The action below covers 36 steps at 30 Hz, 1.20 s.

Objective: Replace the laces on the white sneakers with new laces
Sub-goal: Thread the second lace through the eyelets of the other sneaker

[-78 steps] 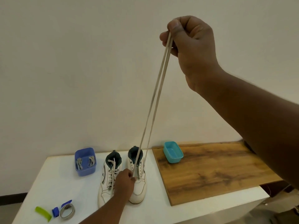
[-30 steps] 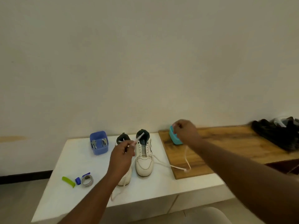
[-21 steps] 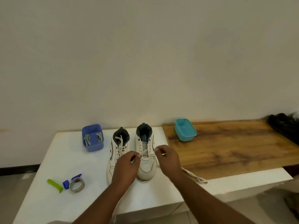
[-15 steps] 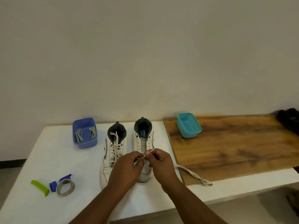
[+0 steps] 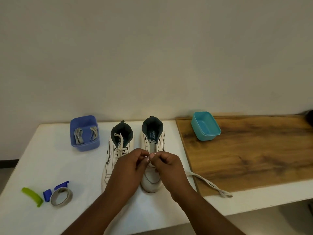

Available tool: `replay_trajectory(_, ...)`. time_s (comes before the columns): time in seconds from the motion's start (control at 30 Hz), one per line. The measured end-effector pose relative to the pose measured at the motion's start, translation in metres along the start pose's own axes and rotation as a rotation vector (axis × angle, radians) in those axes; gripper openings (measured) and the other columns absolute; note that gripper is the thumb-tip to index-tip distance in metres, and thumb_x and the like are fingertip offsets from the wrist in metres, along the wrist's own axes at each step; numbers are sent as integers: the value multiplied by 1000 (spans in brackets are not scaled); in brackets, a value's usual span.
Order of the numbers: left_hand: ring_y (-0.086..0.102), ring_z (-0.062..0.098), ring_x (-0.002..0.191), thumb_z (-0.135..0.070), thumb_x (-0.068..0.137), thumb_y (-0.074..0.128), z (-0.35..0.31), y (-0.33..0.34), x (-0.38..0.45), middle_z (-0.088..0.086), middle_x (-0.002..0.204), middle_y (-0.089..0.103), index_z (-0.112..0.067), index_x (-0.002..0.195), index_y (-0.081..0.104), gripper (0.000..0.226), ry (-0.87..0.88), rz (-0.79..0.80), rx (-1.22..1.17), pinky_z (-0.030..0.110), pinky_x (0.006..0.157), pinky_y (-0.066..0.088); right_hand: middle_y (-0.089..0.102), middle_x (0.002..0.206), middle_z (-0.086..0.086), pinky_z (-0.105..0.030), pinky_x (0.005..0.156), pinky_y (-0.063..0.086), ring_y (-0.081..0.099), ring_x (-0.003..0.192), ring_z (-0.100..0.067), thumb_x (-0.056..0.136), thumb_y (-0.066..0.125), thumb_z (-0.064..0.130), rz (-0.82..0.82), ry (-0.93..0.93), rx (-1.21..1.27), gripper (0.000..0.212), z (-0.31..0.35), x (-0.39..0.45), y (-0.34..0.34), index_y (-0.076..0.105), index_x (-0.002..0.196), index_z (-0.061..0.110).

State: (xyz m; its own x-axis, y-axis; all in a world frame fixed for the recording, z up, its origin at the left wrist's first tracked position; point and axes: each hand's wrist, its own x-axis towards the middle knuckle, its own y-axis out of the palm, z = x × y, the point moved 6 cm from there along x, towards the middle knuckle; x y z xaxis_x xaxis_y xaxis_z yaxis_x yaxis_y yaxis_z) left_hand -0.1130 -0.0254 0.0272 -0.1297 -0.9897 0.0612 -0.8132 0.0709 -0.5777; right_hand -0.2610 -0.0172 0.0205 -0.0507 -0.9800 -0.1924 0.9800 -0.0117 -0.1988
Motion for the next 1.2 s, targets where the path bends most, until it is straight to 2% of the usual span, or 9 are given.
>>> replay_trajectory(0.07, 64, -7, 88, -39, 96, 59, -1, 0, 6, -22, 89, 70, -36, 105, 69, 14, 0, -26, 0, 11, 77, 49, 73, 78, 2, -24, 68, 53, 65, 72, -4, 99, 65, 35, -35, -31, -72, 22, -3, 3, -4, 78, 87, 23)
replay_trajectory(0.13, 64, -3, 86, -40, 96, 60, 2, 1, 12, -20, 89, 70, -36, 101, 70, 13, -4, -41, 41, 16, 78, 50, 70, 80, 8, -19, 66, 50, 65, 76, -4, 94, 69, 45, -145, -72, -274, 17, -10, 7, -16, 74, 95, 30)
replay_trajectory(0.2, 63, -1, 87, -39, 96, 61, 4, 5, 17, -19, 89, 69, -36, 99, 72, 12, 6, -42, 83, 21, 79, 50, 64, 82, 13, -13, 64, 43, 61, 76, -2, 90, 72, 50, -257, -93, -503, 22, -15, 8, -25, 65, 101, 32)
replay_trajectory(0.37, 56, 7, 87, -31, 95, 62, 3, 18, 23, -10, 94, 60, -28, 97, 69, 8, 45, -90, 217, 26, 77, 47, 56, 88, 14, -12, 65, 38, 54, 78, -2, 90, 67, 55, -281, -109, -680, 28, -20, 14, -14, 56, 102, 33)
replay_trajectory(0.5, 50, 13, 89, -31, 95, 59, 5, 29, 27, -4, 97, 54, -24, 94, 67, 11, 79, -126, 367, 31, 78, 48, 59, 89, 13, -10, 69, 36, 54, 79, -3, 94, 66, 44, -259, -104, -668, 19, -24, 23, -12, 64, 102, 27)
replay_trajectory(0.67, 56, 11, 85, -36, 99, 54, 9, 37, 31, -9, 95, 58, -30, 104, 69, 16, 104, -64, 440, 34, 75, 52, 65, 89, 14, -21, 79, 48, 59, 83, -4, 95, 65, 40, -260, -148, -634, 16, -25, 23, -14, 72, 99, 26)
replay_trajectory(0.87, 55, 10, 80, -38, 99, 53, 3, 33, 29, -10, 92, 57, -32, 99, 65, 13, 102, -112, 426, 33, 70, 52, 67, 75, 17, -9, 66, 42, 62, 78, 1, 92, 68, 30, -319, -137, -497, 11, -27, 22, -19, 76, 85, 27)
replay_trajectory(1.1, 53, 9, 71, -33, 100, 50, 0, 37, 29, -10, 85, 52, -31, 93, 62, 14, 108, -79, 502, 29, 61, 47, 69, 72, 14, -9, 65, 43, 65, 76, -1, 89, 70, 19, -334, -93, -366, 11, -34, 24, -25, 79, 84, 22)
replay_trajectory(1.2, 53, 11, 67, -32, 97, 53, -3, 38, 30, -8, 82, 52, -29, 87, 64, 15, 117, -49, 533, 31, 57, 48, 71, 72, 11, -18, 67, 50, 66, 74, -4, 88, 70, 16, -326, -78, -322, 12, -35, 25, -26, 80, 82, 22)
